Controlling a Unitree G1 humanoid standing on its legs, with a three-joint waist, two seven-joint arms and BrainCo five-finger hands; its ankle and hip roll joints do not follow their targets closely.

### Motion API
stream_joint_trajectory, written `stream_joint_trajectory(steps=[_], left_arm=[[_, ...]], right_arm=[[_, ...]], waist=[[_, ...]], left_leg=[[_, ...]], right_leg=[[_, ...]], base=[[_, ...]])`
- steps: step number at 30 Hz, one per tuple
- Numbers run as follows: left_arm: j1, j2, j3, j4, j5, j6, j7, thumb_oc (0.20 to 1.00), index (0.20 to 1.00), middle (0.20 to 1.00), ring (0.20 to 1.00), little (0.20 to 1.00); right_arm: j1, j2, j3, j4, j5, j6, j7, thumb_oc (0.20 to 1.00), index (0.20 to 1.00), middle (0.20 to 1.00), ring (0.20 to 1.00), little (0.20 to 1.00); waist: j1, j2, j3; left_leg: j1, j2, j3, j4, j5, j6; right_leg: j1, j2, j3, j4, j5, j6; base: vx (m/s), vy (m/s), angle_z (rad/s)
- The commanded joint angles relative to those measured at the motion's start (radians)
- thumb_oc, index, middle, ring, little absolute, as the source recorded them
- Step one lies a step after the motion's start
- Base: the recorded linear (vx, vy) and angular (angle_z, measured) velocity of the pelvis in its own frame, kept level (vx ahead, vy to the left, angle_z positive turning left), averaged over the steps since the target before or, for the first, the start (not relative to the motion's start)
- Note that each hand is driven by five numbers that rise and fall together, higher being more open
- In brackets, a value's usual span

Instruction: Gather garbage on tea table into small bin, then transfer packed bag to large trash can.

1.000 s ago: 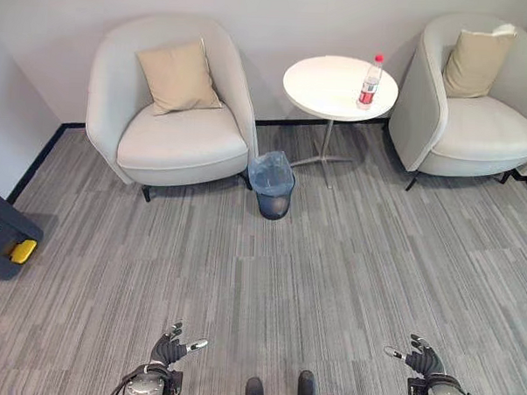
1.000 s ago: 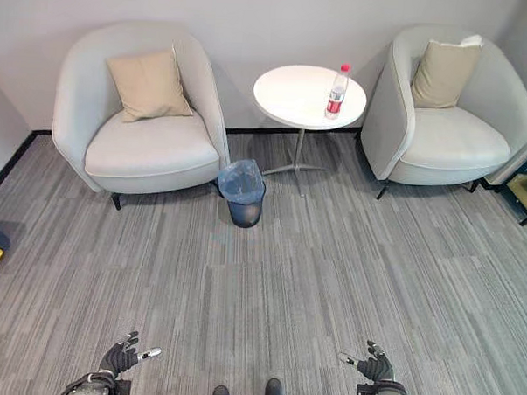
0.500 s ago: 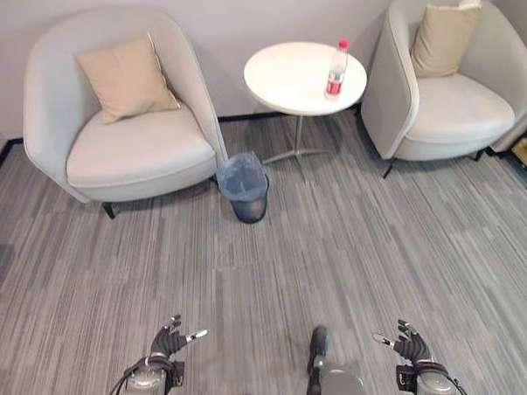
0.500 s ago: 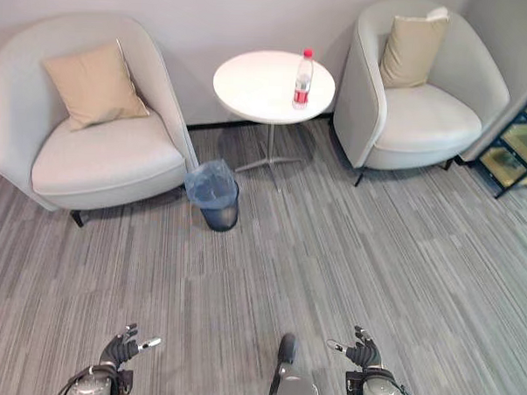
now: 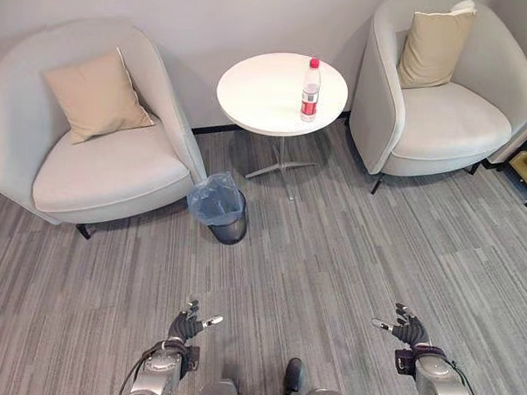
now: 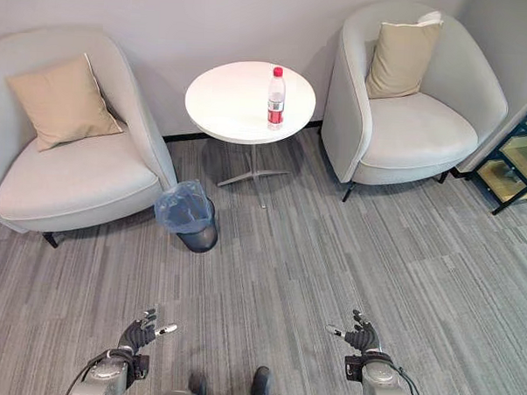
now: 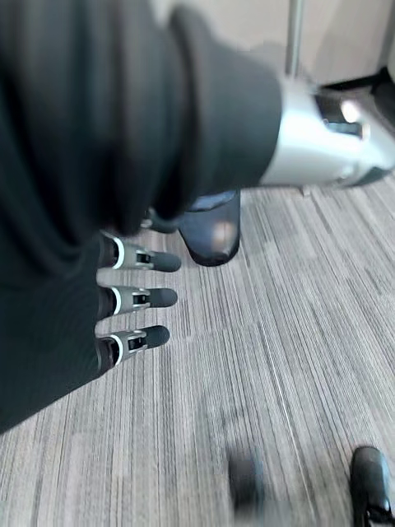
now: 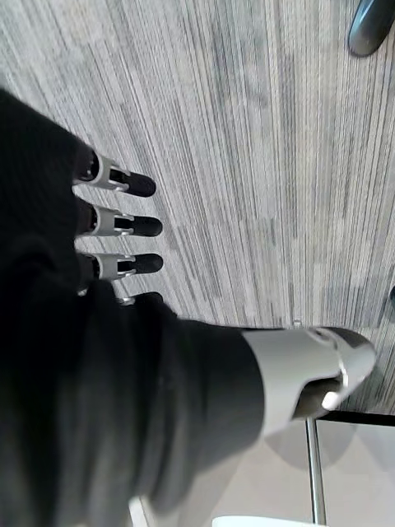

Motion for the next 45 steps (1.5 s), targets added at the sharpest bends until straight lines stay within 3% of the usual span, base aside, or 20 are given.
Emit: stream_joint_trajectory(steps=[1,3,7,9,12,14,16,19,21,27,28,31,34,35,37,40,41,42,43,45], left_arm=[[-0.004,0.036,-0.016,-0.022,-0.001,-0.021,0.011,1.000,1.000,1.000,1.000,1.000],[0.013,0.036,-0.002,-0.020,0.000,-0.020,0.012,1.000,1.000,1.000,1.000,1.000],[0.033,0.038,0.005,-0.016,0.011,-0.018,0.006,1.000,1.000,1.000,1.000,1.000],[0.038,0.051,0.011,-0.017,0.013,-0.022,0.005,1.000,1.000,1.000,1.000,1.000],[0.039,0.060,0.014,-0.026,0.015,-0.024,0.004,1.000,1.000,1.000,1.000,1.000],[0.035,0.072,0.023,-0.031,0.012,-0.028,0.008,1.000,1.000,1.000,1.000,1.000],[0.033,0.075,0.030,-0.033,0.009,-0.031,0.014,1.000,1.000,1.000,1.000,1.000],[0.025,0.070,0.028,-0.017,0.006,-0.031,0.013,1.000,1.000,1.000,1.000,1.000],[0.021,0.063,0.026,-0.010,0.003,-0.030,0.012,1.000,1.000,1.000,1.000,1.000],[0.016,0.052,0.033,0.004,0.008,-0.036,0.013,1.000,1.000,1.000,1.000,1.000],[0.016,0.049,0.036,0.016,0.009,-0.037,0.014,1.000,1.000,1.000,1.000,1.000],[0.025,0.039,0.030,0.027,0.008,-0.036,0.012,1.000,1.000,1.000,1.000,1.000],[0.017,0.023,0.007,0.013,-0.006,-0.029,0.002,1.000,1.000,1.000,1.000,1.000],[0.010,0.022,0.002,0.010,-0.012,-0.025,-0.006,1.000,1.000,1.000,1.000,1.000],[-0.001,0.020,-0.008,0.013,-0.009,-0.020,-0.012,1.000,1.000,1.000,1.000,1.000],[-0.009,0.020,-0.022,0.021,-0.001,-0.018,-0.013,1.000,1.000,1.000,1.000,1.000],[-0.016,0.025,-0.034,0.015,0.007,-0.014,-0.018,1.000,1.000,1.000,1.000,1.000],[-0.015,0.028,-0.036,0.012,0.014,-0.012,-0.021,1.000,1.000,1.000,1.000,1.000],[-0.015,0.028,-0.036,0.011,0.014,-0.012,-0.021,1.000,1.000,1.000,1.000,1.000],[-0.011,0.029,-0.038,0.016,0.023,-0.007,-0.023,1.000,1.000,1.000,1.000,1.000]], right_arm=[[0.009,-0.026,-0.005,-0.003,0.009,-0.016,-0.021,1.000,1.000,1.000,1.000,1.000],[0.016,-0.018,-0.002,-0.005,-0.004,-0.012,-0.020,1.000,1.000,1.000,1.000,1.000],[0.023,-0.009,0.000,-0.009,-0.024,-0.012,-0.013,1.000,1.000,1.000,1.000,1.000],[0.010,0.003,0.014,-0.022,-0.039,-0.010,-0.002,1.000,1.000,1.000,1.000,1.000],[0.003,0.008,0.023,-0.033,-0.046,-0.009,0.006,1.000,1.000,1.000,1.000,1.000],[-0.008,0.012,0.033,-0.043,-0.052,-0.011,0.011,1.000,1.000,1.000,1.000,1.000],[-0.017,0.012,0.039,-0.054,-0.057,-0.007,0.016,1.000,1.000,1.000,1.000,1.000],[-0.024,0.009,0.045,-0.061,-0.064,-0.005,0.015,1.000,1.000,1.000,1.000,1.000],[-0.029,0.006,0.052,-0.063,-0.066,-0.004,0.013,1.000,1.000,1.000,1.000,1.000],[-0.023,0.002,0.047,-0.068,-0.076,-0.003,0.014,1.000,1.000,1.000,1.000,1.000],[-0.018,-0.002,0.046,-0.075,-0.079,-0.004,0.017,1.000,1.000,1.000,1.000,1.000],[0.013,-0.016,0.039,-0.096,-0.067,-0.015,0.023,1.000,1.000,1.000,1.000,1.000],[0.025,-0.030,0.033,-0.107,-0.046,-0.028,0.020,1.000,1.000,1.000,1.000,1.000],[0.031,-0.035,0.033,-0.105,-0.041,-0.022,0.023,1.000,1.000,1.000,1.000,1.000],[0.030,-0.039,0.035,-0.086,-0.042,-0.012,0.022,1.000,1.000,1.000,1.000,1.000],[0.025,-0.039,0.036,-0.074,-0.038,-0.010,0.021,1.000,1.000,1.000,1.000,1.000],[0.025,-0.040,0.035,-0.073,-0.033,-0.007,0.023,1.000,1.000,1.000,1.000,1.000],[0.027,-0.042,0.035,-0.068,-0.032,-0.004,0.022,1.000,1.000,1.000,1.000,1.000],[0.027,-0.042,0.035,-0.068,-0.032,-0.004,0.022,1.000,1.000,1.000,1.000,1.000],[0.032,-0.039,0.035,-0.060,-0.032,-0.003,0.018,1.000,1.000,1.000,1.000,1.000]], waist=[[0.039,0.032,0.023],[0.056,0.032,0.016],[0.062,0.021,-0.004],[0.077,0.000,-0.029],[0.084,-0.004,-0.037],[0.089,-0.001,-0.040],[0.081,0.010,-0.034],[0.062,0.028,-0.021],[0.039,0.034,0.008],[0.007,0.038,0.043],[-0.003,0.038,0.042],[-0.018,0.039,0.016],[-0.032,0.050,0.010],[-0.032,0.046,0.016],[-0.026,0.040,0.024],[-0.018,0.031,0.025],[-0.008,0.021,0.026],[0.002,0.023,0.029],[0.001,0.022,0.030],[0.012,0.029,0.032]], left_leg=[[-0.039,-0.007,0.038,0.013,0.061,0.038],[-0.053,-0.006,0.041,-0.004,0.086,0.041],[-0.033,-0.016,0.041,0.018,0.078,0.062],[-0.025,-0.033,0.064,0.068,0.025,0.091],[-0.018,-0.043,0.068,0.083,-0.006,0.109],[0.001,-0.058,0.069,0.096,-0.043,0.132],[0.050,-0.070,0.062,0.083,-0.074,0.147],[0.108,-0.069,0.058,0.047,-0.094,0.149],[0.175,-0.074,0.049,0.033,-0.117,0.148],[0.252,-0.096,0.002,0.049,-0.168,0.137],[0.281,-0.098,-0.025,0.058,-0.191,0.130],[0.331,-0.067,-0.066,0.090,-0.237,0.091],[0.257,0.003,-0.058,0.257,-0.132,0.036],[0.225,0.036,-0.022,0.328,-0.088,0.031],[0.188,0.049,0.004,0.348,-0.082,0.044],[0.142,0.024,0.010,0.319,-0.115,0.059],[0.087,0.008,0.031,0.255,-0.126,0.068],[0.045,0.009,0.043,0.193,-0.074,0.059],[0.048,0.007,0.043,0.189,-0.073,0.059],[0.018,0.013,0.061,0.116,-0.003,0.046]], right_leg=[[0.059,-0.028,0.057,0.047,-0.160,0.139],[0.100,-0.019,0.098,0.062,-0.187,0.137],[0.136,-0.039,0.120,0.074,-0.209,0.147],[0.125,-0.090,0.145,0.112,-0.204,0.180],[0.108,-0.107,0.157,0.154,-0.200,0.197],[0.065,-0.118,0.165,0.237,-0.175,0.224],[-0.013,-0.118,0.159,0.265,-0.146,0.225],[-0.101,-0.122,0.092,0.231,-0.111,0.218],[-0.194,-0.138,0.023,0.178,-0.048,0.218],[-0.258,-0.142,0.028,0.116,0.007,0.238],[-0.283,-0.143,0.063,0.123,0.028,0.242],[-0.250,-0.136,0.084,0.148,0.030,0.211],[-0.199,-0.116,0.049,0.143,-0.012,0.163],[-0.164,-0.105,0.033,0.139,-0.044,0.141],[-0.128,-0.095,0.026,0.133,-0.075,0.125],[-0.104,-0.096,0.020,0.125,-0.094,0.126],[-0.077,-0.099,0.009,0.113,-0.111,0.129],[-0.054,-0.088,0.005,0.109,-0.124,0.129],[-0.053,-0.089,0.004,0.108,-0.125,0.129],[-0.019,-0.073,0.005,0.101,-0.138,0.129]], base=[[0.46,0.118,-0.01],[0.45,0.149,-0.23],[0.30,0.149,-0.51],[0.34,0.236,-0.34],[0.15,0.121,-0.32],[0.21,0.176,-0.25],[0.21,0.115,-0.43],[0.21,0.033,-0.31],[0.26,-0.019,-0.27],[0.29,-0.068,0.28],[0.34,-0.153,0.65],[0.51,-0.319,0.90],[0.28,-0.339,0.72],[0.25,-0.283,0.36],[0.19,-0.182,0.41],[0.16,-0.083,0.02],[0.25,-0.053,0.09],[0.25,-0.056,0.33],[0.20,-0.009,0.45],[0.20,0.024,0.21]])
